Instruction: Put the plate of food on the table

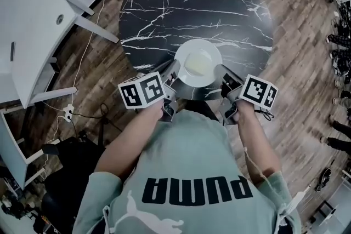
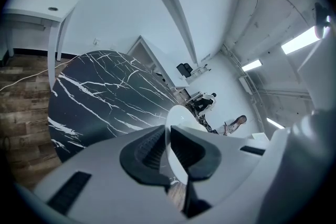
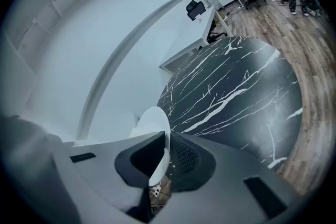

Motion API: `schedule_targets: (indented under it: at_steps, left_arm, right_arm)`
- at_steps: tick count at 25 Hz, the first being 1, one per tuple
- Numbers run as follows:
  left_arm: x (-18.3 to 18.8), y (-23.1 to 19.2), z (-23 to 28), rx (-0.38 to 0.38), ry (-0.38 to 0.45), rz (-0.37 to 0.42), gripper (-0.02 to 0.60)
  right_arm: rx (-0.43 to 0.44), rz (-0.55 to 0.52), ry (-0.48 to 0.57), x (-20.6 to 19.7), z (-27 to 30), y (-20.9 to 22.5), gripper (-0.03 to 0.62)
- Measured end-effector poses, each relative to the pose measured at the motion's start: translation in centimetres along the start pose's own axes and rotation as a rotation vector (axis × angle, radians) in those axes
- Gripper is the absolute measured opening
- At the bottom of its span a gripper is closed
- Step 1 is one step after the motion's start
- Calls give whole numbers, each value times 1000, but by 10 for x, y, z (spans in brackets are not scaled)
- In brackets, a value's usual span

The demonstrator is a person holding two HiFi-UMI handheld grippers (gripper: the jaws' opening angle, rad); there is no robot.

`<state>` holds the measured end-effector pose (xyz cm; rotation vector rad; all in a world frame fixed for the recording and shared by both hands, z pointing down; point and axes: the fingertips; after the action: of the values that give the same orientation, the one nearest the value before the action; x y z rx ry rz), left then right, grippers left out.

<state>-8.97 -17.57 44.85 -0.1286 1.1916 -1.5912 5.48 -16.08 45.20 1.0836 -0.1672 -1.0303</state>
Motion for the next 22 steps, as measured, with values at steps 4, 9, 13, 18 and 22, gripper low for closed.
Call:
schedule_targets:
  at_steps: [4, 9, 13, 18, 22]
  left_arm:
    - [4, -5, 38, 32, 9, 1, 38]
    - [8, -21, 88, 78, 17, 4, 40]
    - [6, -37, 123, 113, 5, 13, 43]
    - [1, -56, 160, 144, -10, 23, 46]
    - [-3, -72, 183, 177, -43, 52, 46]
  right_arm:
    - [-2, -13, -23, 28, 18, 25, 32]
    - [-3, -15, -50, 55, 50, 61, 32]
    - [-12, -18, -76, 68, 72, 87, 32]
    - [-27, -27, -88, 81, 97, 118, 32]
    - [-45, -30, -102, 84, 113, 137, 32]
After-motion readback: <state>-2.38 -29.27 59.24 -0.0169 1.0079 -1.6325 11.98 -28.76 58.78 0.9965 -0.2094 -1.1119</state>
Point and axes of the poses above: the fingertips, and each gripper's own axes: z forward along the fingers, y to its right, x out of its top, and after that the axes turned 3 degrees about y, right-handed
